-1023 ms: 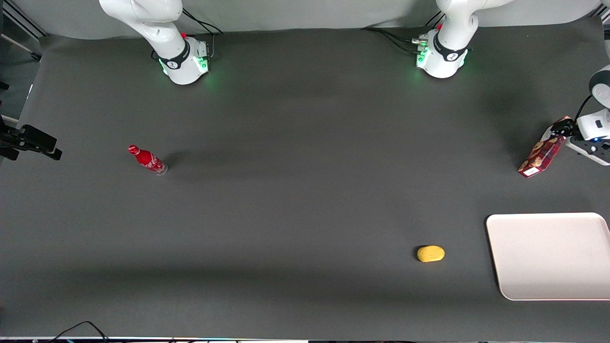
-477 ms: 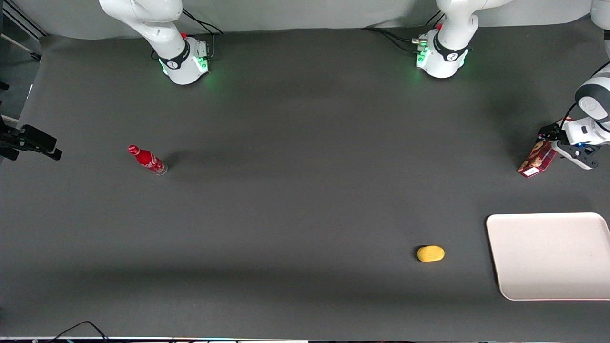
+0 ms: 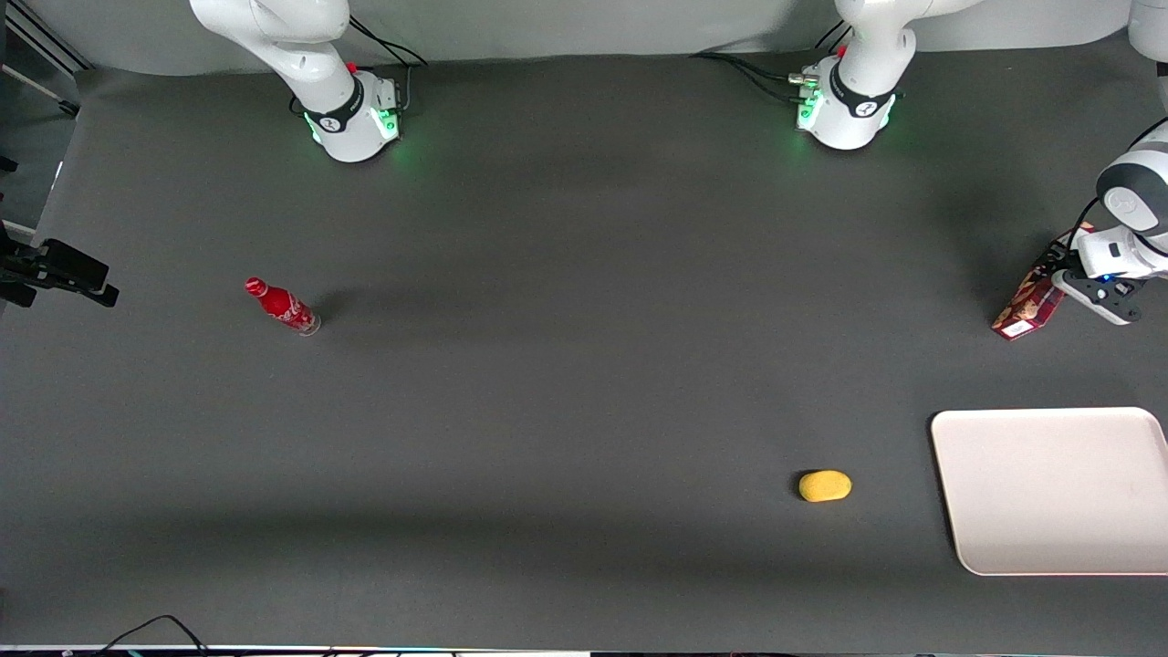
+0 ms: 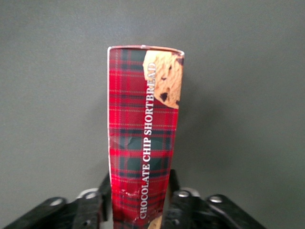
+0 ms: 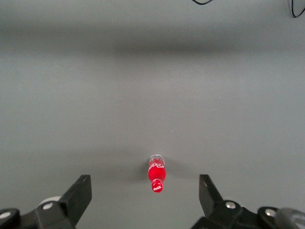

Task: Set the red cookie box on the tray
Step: 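Lift the cookie box upright with the left gripper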

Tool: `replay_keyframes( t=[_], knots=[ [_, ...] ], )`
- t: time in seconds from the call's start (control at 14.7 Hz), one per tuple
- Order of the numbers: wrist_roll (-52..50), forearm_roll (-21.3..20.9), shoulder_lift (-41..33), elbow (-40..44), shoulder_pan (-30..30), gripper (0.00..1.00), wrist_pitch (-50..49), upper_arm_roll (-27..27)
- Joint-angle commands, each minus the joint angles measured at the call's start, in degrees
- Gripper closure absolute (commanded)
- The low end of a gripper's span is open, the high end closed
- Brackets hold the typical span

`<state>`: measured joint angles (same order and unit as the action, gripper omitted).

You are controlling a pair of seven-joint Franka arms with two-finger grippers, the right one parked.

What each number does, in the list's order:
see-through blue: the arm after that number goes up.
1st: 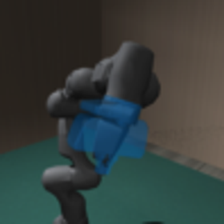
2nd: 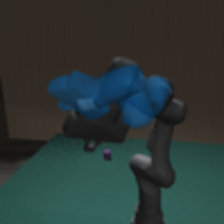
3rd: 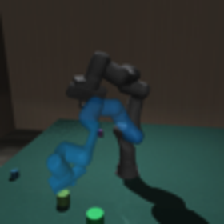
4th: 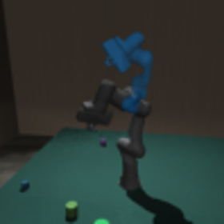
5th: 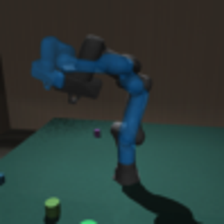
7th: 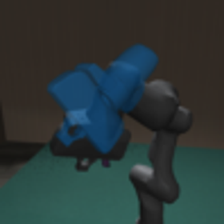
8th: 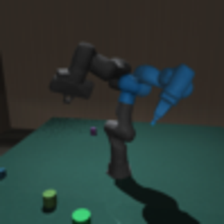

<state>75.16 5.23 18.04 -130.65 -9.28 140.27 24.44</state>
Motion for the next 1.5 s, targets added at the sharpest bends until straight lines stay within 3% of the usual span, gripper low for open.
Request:
replay_keyframes(
  t=[0.0, 0.34, 0.61, 1.09, 1.43],
  knots=[
    [1.6, 1.0, 0.3, -0.6, 0.3, 0.98, 1.1, 0.5],
    [0.3, 0.9, -1.9, 0.0, 0.8, 1.00, -0.2, 0.5],
    [-13.7, 0.9, -5.5, 1.8, 1.1, 1.00, -2.5, 0.1],
    [-39.9, 0.1, -7.5, 19.5, 3.5, 1.00, -17.1, -2.5],
    [-44.4, 0.9, -0.4, 37.3, 3.5, 1.00, -24.9, -2.3]
  ],
)
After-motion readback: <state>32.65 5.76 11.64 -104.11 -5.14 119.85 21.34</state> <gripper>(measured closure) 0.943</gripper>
